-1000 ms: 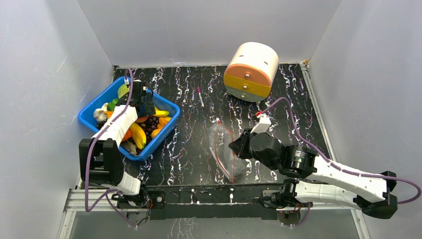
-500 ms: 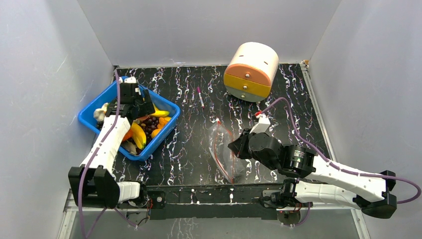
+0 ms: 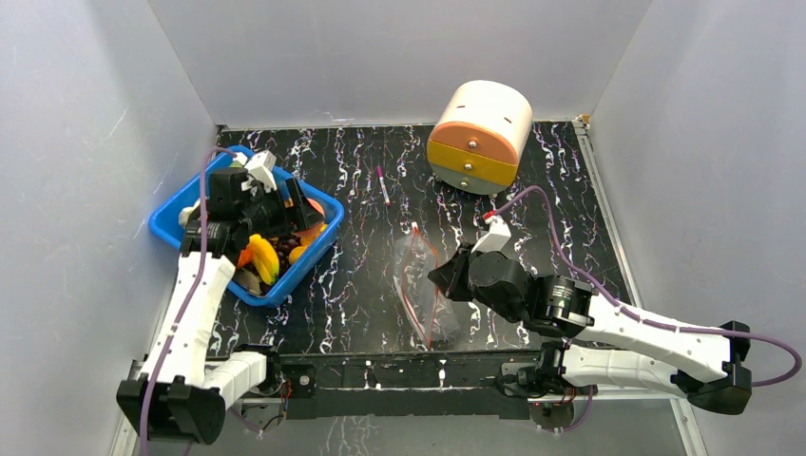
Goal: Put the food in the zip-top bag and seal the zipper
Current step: Pick up the fake fruit from the bin, then place the fake fruit in the zipper food storage bag.
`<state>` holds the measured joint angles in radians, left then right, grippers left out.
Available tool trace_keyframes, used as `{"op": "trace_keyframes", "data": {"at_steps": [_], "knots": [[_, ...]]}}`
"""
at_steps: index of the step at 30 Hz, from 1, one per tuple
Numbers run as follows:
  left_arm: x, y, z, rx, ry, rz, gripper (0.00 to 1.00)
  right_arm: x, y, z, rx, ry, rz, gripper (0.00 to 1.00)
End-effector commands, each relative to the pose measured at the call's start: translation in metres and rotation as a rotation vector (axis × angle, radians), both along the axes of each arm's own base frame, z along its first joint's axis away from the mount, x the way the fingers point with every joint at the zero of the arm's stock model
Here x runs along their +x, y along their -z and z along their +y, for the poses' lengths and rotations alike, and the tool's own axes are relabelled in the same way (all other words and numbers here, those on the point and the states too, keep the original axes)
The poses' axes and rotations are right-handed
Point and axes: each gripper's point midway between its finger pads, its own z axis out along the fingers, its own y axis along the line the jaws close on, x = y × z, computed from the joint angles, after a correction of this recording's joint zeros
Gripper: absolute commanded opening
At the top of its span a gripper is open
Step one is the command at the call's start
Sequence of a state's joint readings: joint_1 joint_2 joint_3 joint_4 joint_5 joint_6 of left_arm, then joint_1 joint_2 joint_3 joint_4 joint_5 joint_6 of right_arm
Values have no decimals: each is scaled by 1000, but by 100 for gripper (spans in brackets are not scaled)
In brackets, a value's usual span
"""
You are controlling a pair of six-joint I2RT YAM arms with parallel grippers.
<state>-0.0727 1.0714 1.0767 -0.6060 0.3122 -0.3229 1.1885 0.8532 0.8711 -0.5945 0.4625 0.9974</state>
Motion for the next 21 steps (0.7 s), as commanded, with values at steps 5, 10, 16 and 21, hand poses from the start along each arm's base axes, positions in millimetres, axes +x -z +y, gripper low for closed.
{"op": "trace_keyframes", "data": {"at_steps": [5,10,16,21], "knots": [[-74,-62,-77,-479,364,-50,42,16,-16,7,117,98,-21,0],[-97,-94,-94,-655,471,-76,41,20,-27,17,180,102,-36,0],[-101,-94,-102,-735,493,-53,40,27,-34,34,197,90,-62,0],[-110,-97,-114,-793,540,-36,40,35,-31,52,183,88,-66,0]]}}
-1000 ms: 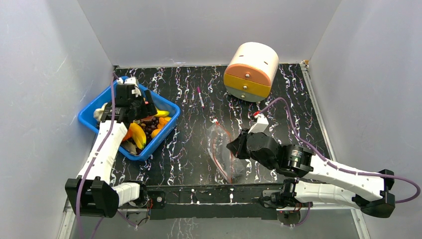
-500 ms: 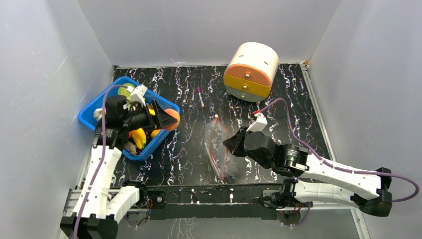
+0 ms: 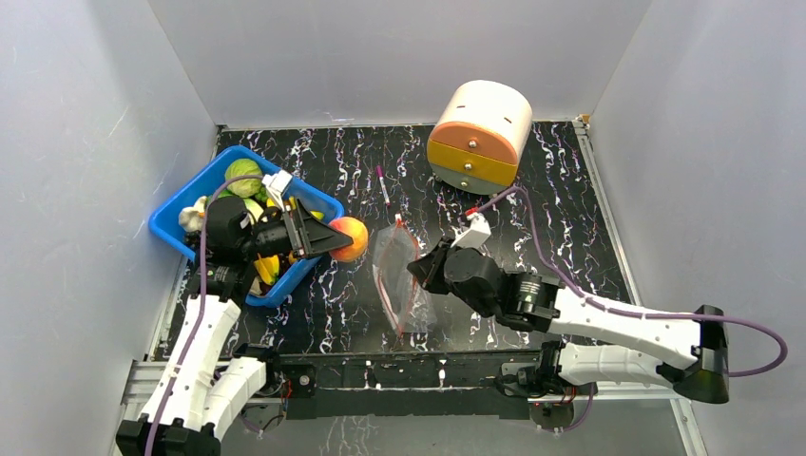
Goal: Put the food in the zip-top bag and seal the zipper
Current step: Place the fake fruit in the zipper food storage bag.
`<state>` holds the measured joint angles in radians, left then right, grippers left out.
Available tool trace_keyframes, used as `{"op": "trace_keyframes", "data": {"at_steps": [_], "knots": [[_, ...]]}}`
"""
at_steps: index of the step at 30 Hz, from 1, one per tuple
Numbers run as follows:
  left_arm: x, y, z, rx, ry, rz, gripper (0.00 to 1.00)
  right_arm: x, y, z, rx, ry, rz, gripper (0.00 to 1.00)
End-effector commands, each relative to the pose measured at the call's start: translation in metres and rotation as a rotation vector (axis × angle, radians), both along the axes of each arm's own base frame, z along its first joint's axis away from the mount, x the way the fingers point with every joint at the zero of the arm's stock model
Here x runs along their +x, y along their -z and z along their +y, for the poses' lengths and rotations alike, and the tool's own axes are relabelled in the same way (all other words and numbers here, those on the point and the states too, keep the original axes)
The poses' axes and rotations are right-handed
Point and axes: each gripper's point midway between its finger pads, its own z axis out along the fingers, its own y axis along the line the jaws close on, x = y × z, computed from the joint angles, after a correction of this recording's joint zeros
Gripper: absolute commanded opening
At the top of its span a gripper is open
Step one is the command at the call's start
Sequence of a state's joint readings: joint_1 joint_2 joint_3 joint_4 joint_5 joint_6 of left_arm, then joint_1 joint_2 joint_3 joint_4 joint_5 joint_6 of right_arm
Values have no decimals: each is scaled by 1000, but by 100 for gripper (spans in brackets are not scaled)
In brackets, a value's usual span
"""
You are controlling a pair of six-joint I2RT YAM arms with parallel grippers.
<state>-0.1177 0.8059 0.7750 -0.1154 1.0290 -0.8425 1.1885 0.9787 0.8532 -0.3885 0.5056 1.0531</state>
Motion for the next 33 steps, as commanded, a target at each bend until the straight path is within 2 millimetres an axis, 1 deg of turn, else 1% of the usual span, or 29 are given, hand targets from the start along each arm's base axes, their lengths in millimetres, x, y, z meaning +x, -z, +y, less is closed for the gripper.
{"op": "trace_keyframes", "data": {"at_steps": [1,5,7,10,12,16,18,19,20,21,22,25,27,28,29,30,31,33], "knots": [[-17,-23,-14,-84,96,-18,40,15,-31,21,94,24,-56,0],[-26,-21,-30,-109,153,-11,40,18,-33,36,98,4,-57,0],[-29,-15,-38,-109,166,-5,40,18,-33,40,96,-7,-57,0],[-32,3,-46,-81,169,19,40,17,-35,43,114,-17,-59,0],[-32,19,-48,-56,172,49,39,16,-38,43,132,-23,-62,0],[-25,50,-45,27,136,91,39,14,-47,41,147,-33,-78,0],[-23,62,-44,56,125,107,39,12,-51,39,155,-44,-93,0],[-20,66,-42,91,107,105,38,13,-50,36,145,-38,-93,0],[-15,77,-37,157,63,121,37,13,-46,35,125,-34,-85,0],[-13,82,-33,196,50,117,37,12,-45,36,123,-45,-86,0],[-11,87,-30,239,38,126,37,7,-48,44,145,-95,-103,0],[-7,97,-25,295,19,150,38,4,-47,50,142,-143,-140,0],[-9,97,-25,308,23,176,40,0,-53,56,158,-185,-164,0],[-10,96,-25,306,30,178,41,0,-52,58,156,-195,-167,0],[-11,93,-26,298,35,175,49,0,-51,59,151,-198,-168,0],[-12,89,-27,282,40,176,61,0,-49,60,150,-199,-167,0],[-16,84,-31,250,61,179,70,0,-49,60,151,-201,-168,0],[-20,75,-34,209,84,181,76,0,-47,60,146,-200,-165,0]]}}
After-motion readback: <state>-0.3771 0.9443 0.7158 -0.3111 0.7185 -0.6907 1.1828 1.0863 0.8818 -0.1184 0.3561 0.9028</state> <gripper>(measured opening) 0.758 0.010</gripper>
